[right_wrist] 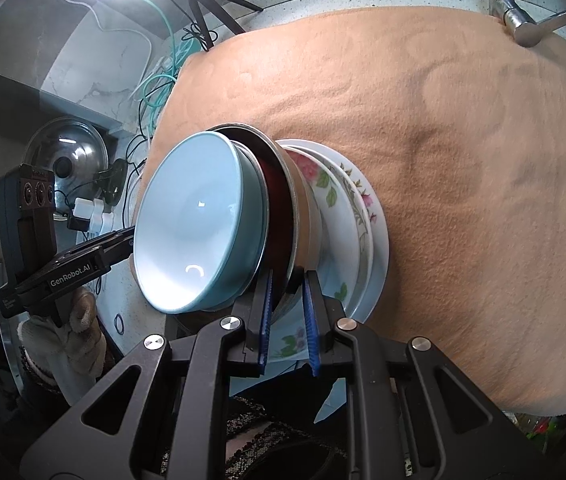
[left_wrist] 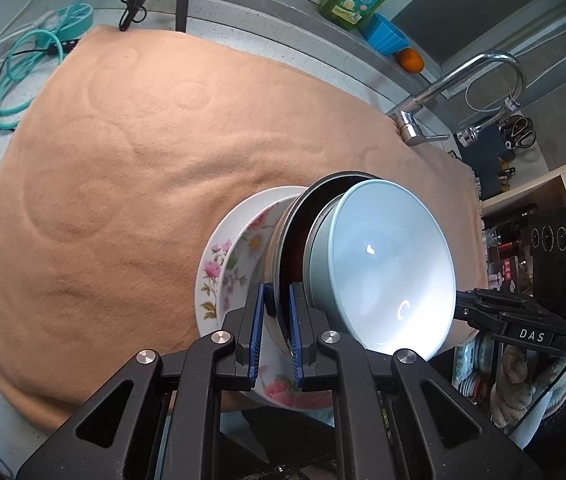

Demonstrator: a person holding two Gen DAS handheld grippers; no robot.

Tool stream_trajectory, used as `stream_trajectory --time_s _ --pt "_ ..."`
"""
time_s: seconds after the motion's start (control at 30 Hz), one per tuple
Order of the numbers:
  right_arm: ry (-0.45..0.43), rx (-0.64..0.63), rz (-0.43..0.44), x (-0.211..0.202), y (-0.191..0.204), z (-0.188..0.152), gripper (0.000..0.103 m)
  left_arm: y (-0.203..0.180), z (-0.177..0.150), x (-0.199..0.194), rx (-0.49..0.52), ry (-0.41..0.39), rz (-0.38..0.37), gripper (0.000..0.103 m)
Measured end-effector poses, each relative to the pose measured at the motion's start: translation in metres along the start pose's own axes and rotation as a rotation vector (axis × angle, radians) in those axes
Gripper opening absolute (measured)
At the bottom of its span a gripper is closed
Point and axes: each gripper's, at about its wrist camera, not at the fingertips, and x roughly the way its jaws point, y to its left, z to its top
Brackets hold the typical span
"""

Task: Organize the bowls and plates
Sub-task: 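Lower the nested bowls onto the floral plate stack and settle them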

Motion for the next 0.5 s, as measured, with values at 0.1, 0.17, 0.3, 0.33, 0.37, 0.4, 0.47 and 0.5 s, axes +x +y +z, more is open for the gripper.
stream_trajectory --time_s 0.1,0.17,0.3,0.33,0.37,0.4,0.47,0.5 --pt "0.003 0.0 -0.001 0.0016 0.0006 0.0 0.015 0.0011 -0.0002 -0.0003 -0.003 0.0 0.001 0.009" --pt "0.003 0.0 -0.002 0.0018 0.0007 0.0001 0.015 0.0017 -0.0003 -0.0002 -0.004 0.001 0.002 0.009" --pt "0.006 0.001 -0.006 0.0034 -0.0005 -0.0003 0.015 0.0019 -0.0003 0.001 -0.003 0.007 0.001 0.009" --pt "0.007 0.002 -0.006 0.0032 -0.0006 -0.0005 0.015 0.0017 -0.0002 0.0014 -0.002 0.009 0.001 0.009" --pt "0.007 0.003 -0.004 0.0031 -0.0007 -0.0006 0.015 0.0017 -0.0001 0.0015 -0.002 0.009 0.001 0.009" --pt "0.008 0.003 -0.006 0.0032 -0.0006 -0.0007 0.015 0.0017 0.0002 0.0016 -0.002 0.01 0.0 0.009" --pt "0.008 0.002 -0.006 0.0034 -0.0003 -0.0008 0.015 0.0021 0.001 0.0017 -0.003 0.009 -0.001 0.009" --pt "0.008 0.002 -0.005 0.0036 -0.0005 -0.001 0.015 0.0021 0.0015 0.0021 -0.004 0.009 -0.001 0.009"
